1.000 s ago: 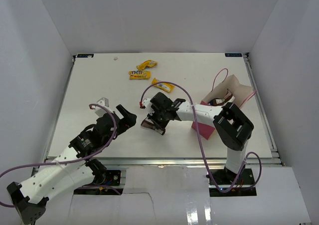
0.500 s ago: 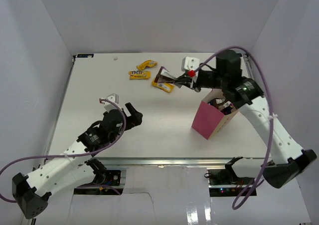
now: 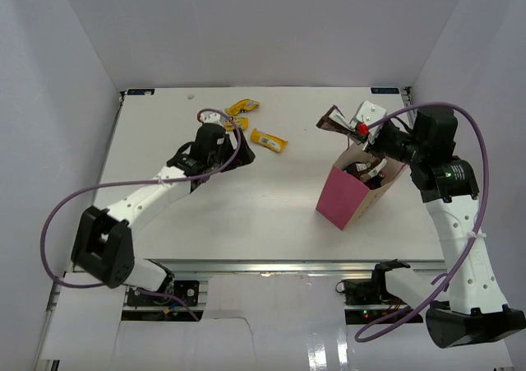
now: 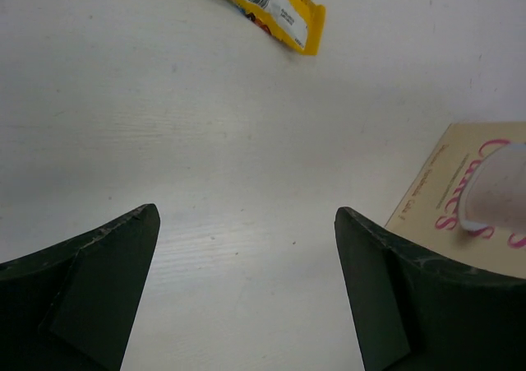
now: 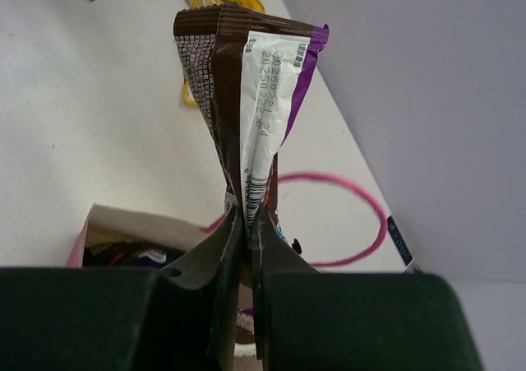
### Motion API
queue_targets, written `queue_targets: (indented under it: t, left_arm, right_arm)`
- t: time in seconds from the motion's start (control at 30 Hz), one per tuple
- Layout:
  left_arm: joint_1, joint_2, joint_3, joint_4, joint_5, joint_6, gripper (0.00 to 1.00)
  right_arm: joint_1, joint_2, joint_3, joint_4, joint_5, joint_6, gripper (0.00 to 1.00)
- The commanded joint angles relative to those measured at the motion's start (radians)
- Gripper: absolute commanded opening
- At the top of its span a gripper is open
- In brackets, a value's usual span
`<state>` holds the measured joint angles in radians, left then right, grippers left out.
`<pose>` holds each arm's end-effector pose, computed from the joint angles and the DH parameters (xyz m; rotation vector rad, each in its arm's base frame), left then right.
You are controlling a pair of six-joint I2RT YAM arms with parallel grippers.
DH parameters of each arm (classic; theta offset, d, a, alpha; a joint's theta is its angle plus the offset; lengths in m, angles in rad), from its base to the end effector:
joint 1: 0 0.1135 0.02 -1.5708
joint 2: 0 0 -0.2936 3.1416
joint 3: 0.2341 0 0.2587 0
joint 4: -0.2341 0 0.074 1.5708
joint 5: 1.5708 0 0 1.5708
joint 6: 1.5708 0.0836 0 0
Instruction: Place the snacks into the paper bag
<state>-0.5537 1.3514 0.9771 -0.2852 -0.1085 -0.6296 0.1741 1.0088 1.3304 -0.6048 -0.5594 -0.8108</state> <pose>0.2909 -0.1692 0.2676 -0.1469 2.2730 -0.5197 0.2114 0.0822 0.4579 -1.1729 1.3791 0.0671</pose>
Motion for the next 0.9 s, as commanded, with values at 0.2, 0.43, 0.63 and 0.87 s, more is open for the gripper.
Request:
queue_targets:
  t: [0.2, 0.43, 0.63, 0.87]
  left_arm:
    - [0.055, 0.475, 0.362, 0.050, 0.273, -0.373, 0.98]
    - [0.040, 0.653, 0.511, -0.032, 0.124, -0.573, 0.98]
    - [0.041, 0.798, 0.687, -0.101, -0.042, -0.654, 0.94]
    - [0.047, 0.953, 0.860, -0.160, -0.086, -0.749, 0.72]
  right_arm:
    - [-0.077, -0.099, -0.135, -0.032, 0.030, -0.034, 0.08]
    - [-0.085, -0.127, -0.198, -0.066, 0.038, -0.042, 0.53]
    - [-0.085, -0.157, -0.177, -0.107, -0.114, -0.039, 0.66]
    - [-0.085, -0.188, -0.188, -0.107, -0.175, -0.022, 0.66]
